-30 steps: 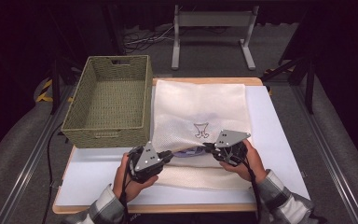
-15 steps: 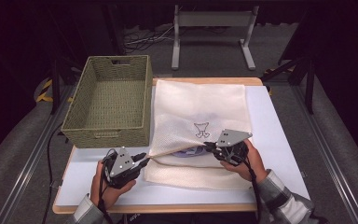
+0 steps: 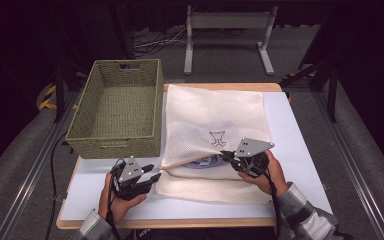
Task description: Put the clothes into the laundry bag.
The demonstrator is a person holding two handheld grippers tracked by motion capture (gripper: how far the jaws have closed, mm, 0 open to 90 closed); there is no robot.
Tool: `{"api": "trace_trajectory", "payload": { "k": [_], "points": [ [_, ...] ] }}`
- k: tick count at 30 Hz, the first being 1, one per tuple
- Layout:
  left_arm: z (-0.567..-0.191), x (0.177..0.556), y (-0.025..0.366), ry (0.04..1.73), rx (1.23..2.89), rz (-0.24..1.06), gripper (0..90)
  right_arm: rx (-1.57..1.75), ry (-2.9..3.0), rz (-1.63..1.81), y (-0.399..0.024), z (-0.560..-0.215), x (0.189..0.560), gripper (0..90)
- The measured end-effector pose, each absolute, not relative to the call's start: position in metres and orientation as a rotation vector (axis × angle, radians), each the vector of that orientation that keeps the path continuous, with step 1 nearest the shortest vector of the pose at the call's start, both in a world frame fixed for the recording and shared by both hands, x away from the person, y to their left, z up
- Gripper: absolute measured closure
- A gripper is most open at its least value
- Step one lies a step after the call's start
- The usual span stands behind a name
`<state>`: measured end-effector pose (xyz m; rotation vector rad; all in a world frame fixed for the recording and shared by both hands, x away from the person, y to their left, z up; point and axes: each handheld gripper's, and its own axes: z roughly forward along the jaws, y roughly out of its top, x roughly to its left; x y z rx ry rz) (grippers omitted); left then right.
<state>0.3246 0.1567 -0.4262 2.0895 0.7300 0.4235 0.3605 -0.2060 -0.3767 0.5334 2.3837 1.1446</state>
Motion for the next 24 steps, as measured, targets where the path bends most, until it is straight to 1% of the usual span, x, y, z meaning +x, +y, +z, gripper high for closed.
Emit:
{"api": "trace_trajectory", "payload": {
  "k": [2, 5, 10, 12, 14, 15, 17, 20, 21, 24],
  "points": [
    [-0.428, 0.325, 0.155, 0.720, 2.107, 0.410, 54.2, 0.534, 2.383, 1.145, -0.206, -0.377, 0.360, 86.0],
    [-0.428, 0.325, 0.154, 0.713, 2.118, 0.408, 51.1, 0.534, 2.378, 1.145, -0.206, -0.376, 0.360, 86.1],
    [-0.433, 0.329, 0.149, 0.744, 2.143, 0.399, 42.9, 0.530, 2.373, 1.148, -0.206, -0.376, 0.360, 86.0],
    [-0.437, 0.333, 0.145, 0.767, 2.170, 0.371, 43.3, 0.527, 2.365, 1.150, -0.207, -0.375, 0.359, 86.1],
    [-0.438, 0.334, 0.145, 0.771, 2.177, 0.357, 47.9, 0.524, 2.364, 1.152, -0.207, -0.375, 0.359, 86.1],
    [-0.439, 0.335, 0.145, 0.774, 2.170, 0.318, 47.9, 0.526, 2.362, 1.152, -0.207, -0.375, 0.359, 86.1],
    [-0.440, 0.337, 0.146, 0.759, 2.183, 0.294, 60.6, 0.526, 2.362, 1.153, -0.207, -0.375, 0.359, 86.0],
    [-0.440, 0.337, 0.146, 0.753, 2.196, 0.258, 75.1, 0.527, 2.363, 1.156, -0.207, -0.375, 0.359, 86.0],
    [-0.440, 0.338, 0.146, 0.757, 2.193, 0.251, 81.3, 0.527, 2.364, 1.149, -0.206, -0.375, 0.358, 86.1],
    [-0.439, 0.338, 0.147, 0.769, 2.183, 0.235, 82.6, 0.527, 2.364, 1.150, -0.206, -0.375, 0.358, 86.1]
  ]
}}
